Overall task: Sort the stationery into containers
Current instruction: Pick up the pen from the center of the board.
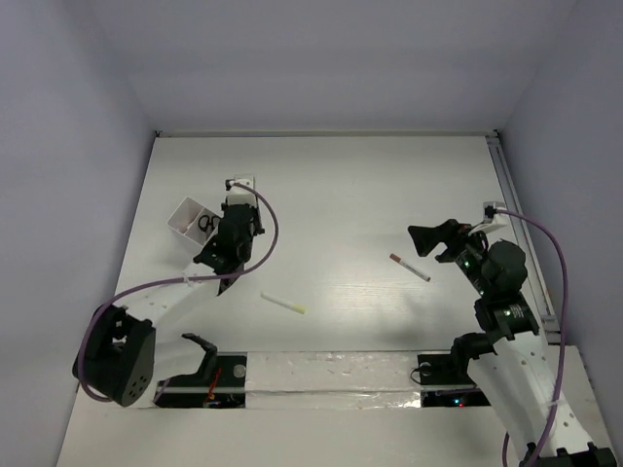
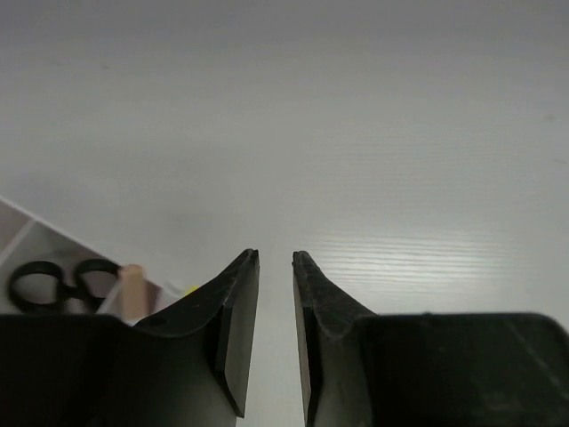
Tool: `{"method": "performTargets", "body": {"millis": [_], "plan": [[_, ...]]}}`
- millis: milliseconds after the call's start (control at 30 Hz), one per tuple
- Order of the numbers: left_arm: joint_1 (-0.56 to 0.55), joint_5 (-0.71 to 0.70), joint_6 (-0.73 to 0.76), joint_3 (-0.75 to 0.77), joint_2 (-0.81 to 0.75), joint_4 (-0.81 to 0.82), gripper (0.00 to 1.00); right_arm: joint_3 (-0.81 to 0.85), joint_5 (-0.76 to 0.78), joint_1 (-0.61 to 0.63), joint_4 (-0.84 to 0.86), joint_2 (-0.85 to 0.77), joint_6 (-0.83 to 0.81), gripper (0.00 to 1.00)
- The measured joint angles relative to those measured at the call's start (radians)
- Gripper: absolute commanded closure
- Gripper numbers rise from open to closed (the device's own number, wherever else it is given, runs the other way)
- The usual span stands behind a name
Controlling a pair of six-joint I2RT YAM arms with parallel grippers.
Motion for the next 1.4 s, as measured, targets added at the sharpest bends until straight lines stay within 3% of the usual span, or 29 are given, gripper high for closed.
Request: {"method": "performTargets", "body": {"millis": [67, 200, 267, 300, 500, 533, 567, 633, 900, 1133, 1400], "plan": [[-0.06, 0.025, -0.069, 0.002, -0.055, -0.042, 0.76, 0.0, -0.06, 0.0, 0.023, 0.035, -0.001, 0.0], [-0.125, 0.099, -0.172, 0.016, -0.236, -0.147, 0.44, 0.002, -0.259, 0.014, 0.103, 0.176, 0.0, 0.0], [-0.126, 0.128, -0.204, 0.057, -0.33, -0.218, 0.35, 0.01, -0.32, 0.06, 0.127, 0.262, -0.007, 0.0], [-0.127, 0.14, -0.216, 0.087, -0.369, -0.25, 0.25, 0.017, -0.327, 0.098, 0.127, 0.301, -0.018, 0.0], [-0.13, 0.198, -0.246, 0.256, -0.549, -0.392, 0.01, 0.137, -0.271, 0.452, 0.111, 0.53, -0.116, 0.04], [-0.131, 0.205, -0.249, 0.267, -0.575, -0.412, 0.01, 0.167, -0.251, 0.494, 0.113, 0.577, -0.128, 0.09], [-0.131, 0.211, -0.252, 0.272, -0.599, -0.428, 0.01, 0.203, -0.226, 0.542, 0.114, 0.639, -0.141, 0.26], [-0.13, 0.218, -0.253, 0.275, -0.649, -0.462, 0.01, 0.263, -0.168, 0.62, 0.111, 0.758, -0.163, 0.34], [-0.131, 0.197, -0.248, 0.211, -0.824, -0.575, 0.01, 0.497, -0.01, 0.802, 0.045, 1.131, -0.244, 0.23], [-0.131, 0.089, -0.232, 0.108, -1.031, -0.575, 0.01, 0.788, 0.071, 0.882, -0.032, 1.414, -0.358, 0.26], [-0.123, 0.03, -0.198, 0.077, -1.096, -0.563, 0.01, 0.968, 0.134, 0.923, -0.161, 1.592, -0.451, 0.31]]}}
